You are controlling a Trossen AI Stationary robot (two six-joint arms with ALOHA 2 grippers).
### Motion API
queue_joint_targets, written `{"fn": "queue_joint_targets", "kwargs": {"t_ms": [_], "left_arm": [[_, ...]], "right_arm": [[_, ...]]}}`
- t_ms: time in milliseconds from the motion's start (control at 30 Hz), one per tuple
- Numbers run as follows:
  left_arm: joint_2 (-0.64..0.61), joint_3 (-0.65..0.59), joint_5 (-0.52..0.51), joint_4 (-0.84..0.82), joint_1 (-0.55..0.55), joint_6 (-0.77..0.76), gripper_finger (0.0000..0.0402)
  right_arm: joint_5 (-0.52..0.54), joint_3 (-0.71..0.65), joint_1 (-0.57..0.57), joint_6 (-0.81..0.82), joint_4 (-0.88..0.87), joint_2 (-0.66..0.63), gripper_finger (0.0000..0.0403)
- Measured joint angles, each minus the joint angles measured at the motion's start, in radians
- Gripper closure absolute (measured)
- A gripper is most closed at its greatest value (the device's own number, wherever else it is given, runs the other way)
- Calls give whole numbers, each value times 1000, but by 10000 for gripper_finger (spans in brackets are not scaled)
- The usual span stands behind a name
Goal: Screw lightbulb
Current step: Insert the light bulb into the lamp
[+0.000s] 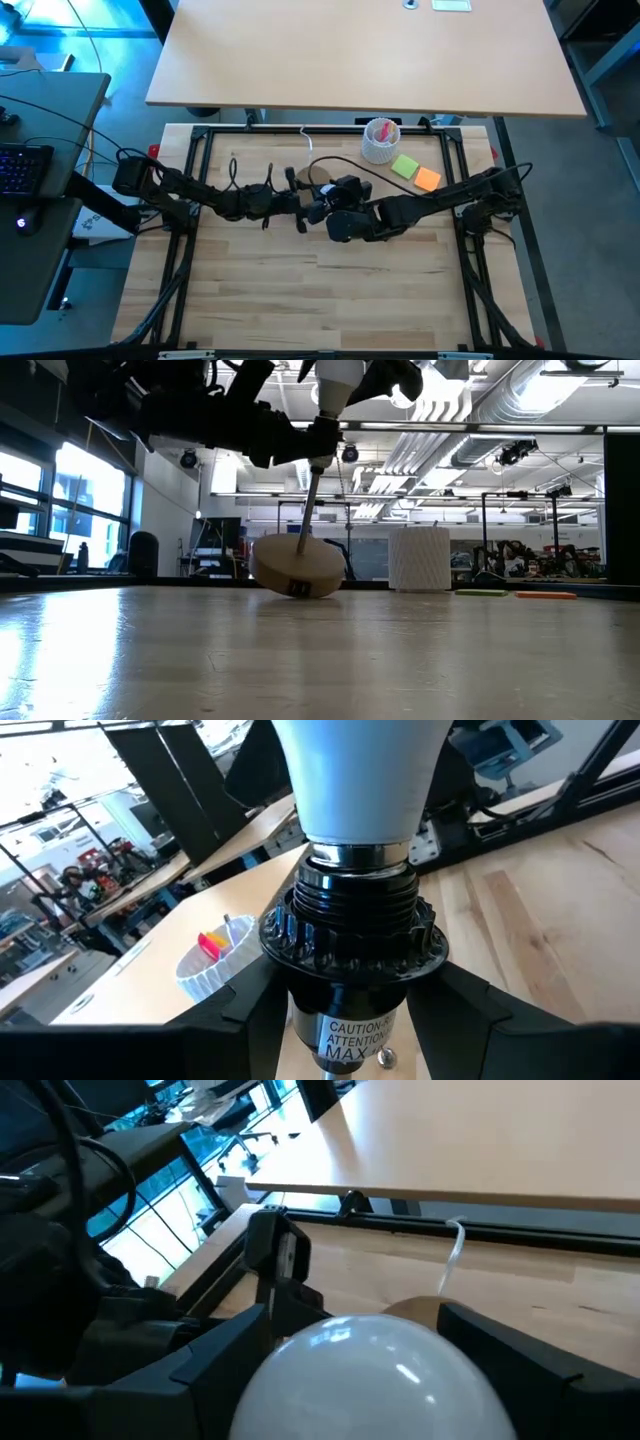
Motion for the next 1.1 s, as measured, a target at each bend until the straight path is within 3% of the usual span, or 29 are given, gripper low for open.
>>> {"fn": "queue_joint_targets", "kwargs": {"t_ms": [367, 767, 1000, 1100], "left_arm": [[0, -1, 51, -3, 17, -68, 234], [0, -1, 62, -10, 32, -89, 234], [0, -1, 67, -31, 48, -97, 234], [0, -7, 79, -52, 79, -121, 234]], "right_arm": [[69, 0, 1, -52, 81, 0, 117], [96, 0, 2, -290, 244, -7, 117], [98, 0, 3, -304, 196, -15, 117], [36, 0, 27, -355, 113, -56, 117]]}}
